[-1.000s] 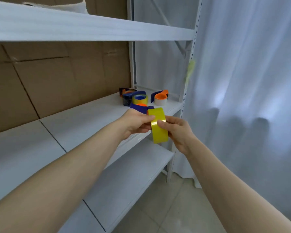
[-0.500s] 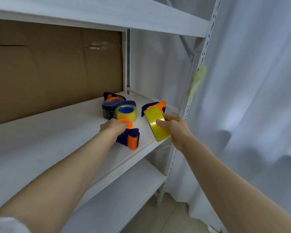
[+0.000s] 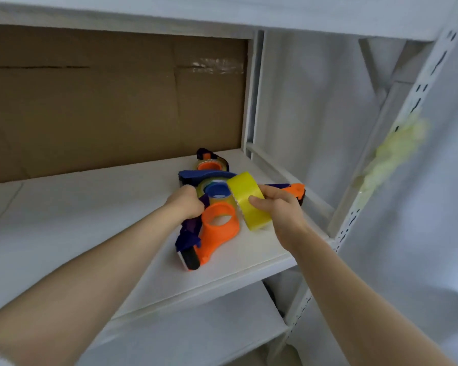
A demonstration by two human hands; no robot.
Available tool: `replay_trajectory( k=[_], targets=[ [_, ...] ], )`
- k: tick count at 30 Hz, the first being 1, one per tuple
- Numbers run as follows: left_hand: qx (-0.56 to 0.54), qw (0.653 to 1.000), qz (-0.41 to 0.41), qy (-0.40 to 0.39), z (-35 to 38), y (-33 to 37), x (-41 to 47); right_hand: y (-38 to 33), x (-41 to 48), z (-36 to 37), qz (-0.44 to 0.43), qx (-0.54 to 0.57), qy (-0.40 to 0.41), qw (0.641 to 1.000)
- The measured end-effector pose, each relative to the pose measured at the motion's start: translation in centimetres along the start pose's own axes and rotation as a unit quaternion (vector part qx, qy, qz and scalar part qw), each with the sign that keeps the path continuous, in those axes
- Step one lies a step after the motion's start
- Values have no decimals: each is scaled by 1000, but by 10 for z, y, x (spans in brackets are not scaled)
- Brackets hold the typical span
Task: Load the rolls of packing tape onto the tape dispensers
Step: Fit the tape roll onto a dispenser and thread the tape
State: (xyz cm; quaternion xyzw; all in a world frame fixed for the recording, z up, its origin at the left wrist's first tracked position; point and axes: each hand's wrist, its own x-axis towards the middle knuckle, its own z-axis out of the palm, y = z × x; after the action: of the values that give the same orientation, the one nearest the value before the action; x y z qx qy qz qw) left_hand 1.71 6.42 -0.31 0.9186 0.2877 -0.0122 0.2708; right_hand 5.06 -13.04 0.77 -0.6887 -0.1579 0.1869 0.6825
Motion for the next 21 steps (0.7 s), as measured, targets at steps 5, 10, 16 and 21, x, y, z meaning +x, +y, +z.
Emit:
replay_trajectory(
  k=[5,10,16,21],
  targets=[
    [28,998,-59,-3,8,15,-12,-1,33,-23,-16,-15,-115,993],
    [46,995,-81,39,15,31,-32,-1,49,-32,-29,-67,-217,973],
    [-9,988,-141,59,23,29,-52,1,42,-39,-119,-185,-312,924],
    [-110,983,-149,20,15,20,-66,12,34,-44,-225,-297,-327,868]
  ],
)
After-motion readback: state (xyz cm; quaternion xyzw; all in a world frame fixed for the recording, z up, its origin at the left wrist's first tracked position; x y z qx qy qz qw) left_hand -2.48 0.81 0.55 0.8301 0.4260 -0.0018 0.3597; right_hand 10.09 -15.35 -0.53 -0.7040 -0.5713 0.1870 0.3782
